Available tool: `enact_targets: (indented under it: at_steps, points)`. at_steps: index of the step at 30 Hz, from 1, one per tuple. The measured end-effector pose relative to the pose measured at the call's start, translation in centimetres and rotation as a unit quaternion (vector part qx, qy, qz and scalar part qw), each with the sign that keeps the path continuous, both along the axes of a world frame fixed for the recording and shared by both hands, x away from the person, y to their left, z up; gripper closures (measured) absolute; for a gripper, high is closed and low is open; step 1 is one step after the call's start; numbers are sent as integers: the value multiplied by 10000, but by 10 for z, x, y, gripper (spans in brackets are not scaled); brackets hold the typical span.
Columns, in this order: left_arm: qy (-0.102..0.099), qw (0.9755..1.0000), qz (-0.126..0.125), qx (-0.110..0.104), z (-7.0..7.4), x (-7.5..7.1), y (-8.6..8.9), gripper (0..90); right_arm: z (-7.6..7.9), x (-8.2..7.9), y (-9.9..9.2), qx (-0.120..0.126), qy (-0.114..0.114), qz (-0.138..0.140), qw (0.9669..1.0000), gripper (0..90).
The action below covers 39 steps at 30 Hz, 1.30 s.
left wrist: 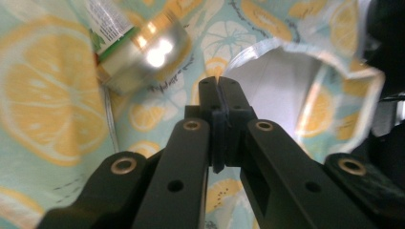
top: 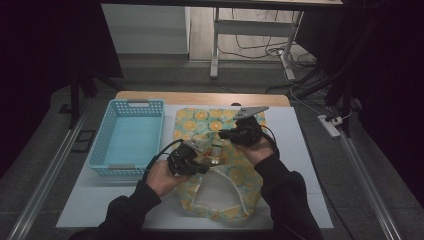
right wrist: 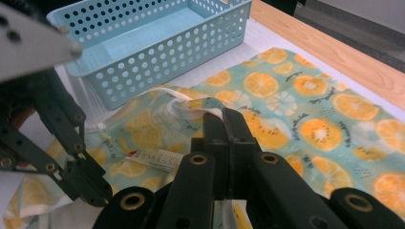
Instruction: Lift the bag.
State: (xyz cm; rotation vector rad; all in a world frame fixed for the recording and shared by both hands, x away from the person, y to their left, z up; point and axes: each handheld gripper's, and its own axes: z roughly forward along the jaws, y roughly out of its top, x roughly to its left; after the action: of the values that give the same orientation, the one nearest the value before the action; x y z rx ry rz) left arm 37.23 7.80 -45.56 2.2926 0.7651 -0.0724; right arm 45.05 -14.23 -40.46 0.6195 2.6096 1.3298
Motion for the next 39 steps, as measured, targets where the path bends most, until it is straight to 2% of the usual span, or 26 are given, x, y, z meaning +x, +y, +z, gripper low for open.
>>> enact_targets:
  at_steps: [6, 13, 20, 29, 33, 39]
  points:
    - [58, 9999, 14, -108, 15, 7, 6, 898, 6, 0, 1, -34, 6, 33, 10000, 900]
    - [-53, 9998, 41, -181, 34, 13, 12, 899, 16, 0, -1, 20, 24, 59, 10000, 900]
    - [-101, 9992, 20, -374, 56, 21, 19, 899, 25, 0, -3, -2, 5, 62, 10000, 900]
    - [-266, 9981, 122, -549, 87, 29, 29, 900, 46, -2, -3, 50, -125, 123, 9998, 900]
    - [-370, 9977, 147, -556, 100, 32, 30, 899, 55, -3, -3, 34, -204, 143, 9997, 900]
    - [-530, 9961, 199, -678, 125, 39, 34, 899, 72, -2, -3, 118, -289, 138, 9994, 900]
